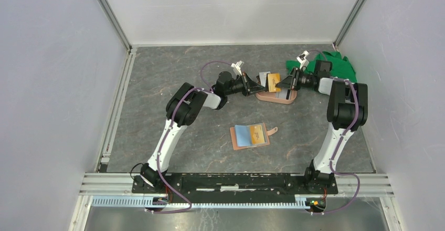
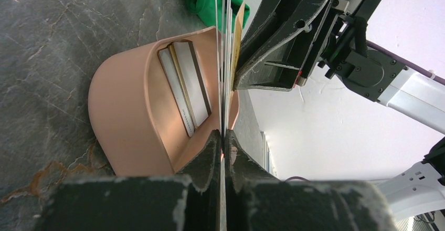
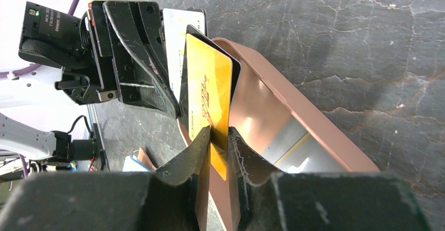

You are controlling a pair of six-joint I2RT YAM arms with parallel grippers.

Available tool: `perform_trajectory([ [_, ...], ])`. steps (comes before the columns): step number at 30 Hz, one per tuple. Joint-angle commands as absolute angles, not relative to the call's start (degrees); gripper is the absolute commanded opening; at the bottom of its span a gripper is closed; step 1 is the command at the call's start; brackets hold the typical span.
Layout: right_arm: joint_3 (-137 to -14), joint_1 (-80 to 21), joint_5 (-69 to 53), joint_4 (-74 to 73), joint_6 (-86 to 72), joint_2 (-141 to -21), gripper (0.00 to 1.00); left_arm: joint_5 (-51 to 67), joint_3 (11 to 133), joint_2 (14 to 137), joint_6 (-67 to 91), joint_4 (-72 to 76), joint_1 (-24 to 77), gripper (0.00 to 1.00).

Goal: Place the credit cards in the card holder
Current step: Place the credit card in the storage box.

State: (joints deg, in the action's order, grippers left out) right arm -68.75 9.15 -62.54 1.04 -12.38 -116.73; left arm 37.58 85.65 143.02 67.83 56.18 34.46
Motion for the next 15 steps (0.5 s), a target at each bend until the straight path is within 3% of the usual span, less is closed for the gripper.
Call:
perform_trajectory([
  [1,-67.9,10.2,-62.4,1.3,-10.1,-113.7,0.21,38.7,85.5,142.3,67.6,59.7,34.3,0.02],
  [8,-66.9,11.2,-63.2,0.2,-8.3,-112.8,0.18,39.4,85.1,142.1,67.4,59.6,34.3,0.02],
  [15,-66.6,12.7,-64.5,-3.4,-5.3,-110.9,0.02,39.9,84.4,141.2,66.7,58.4,34.3,0.02],
])
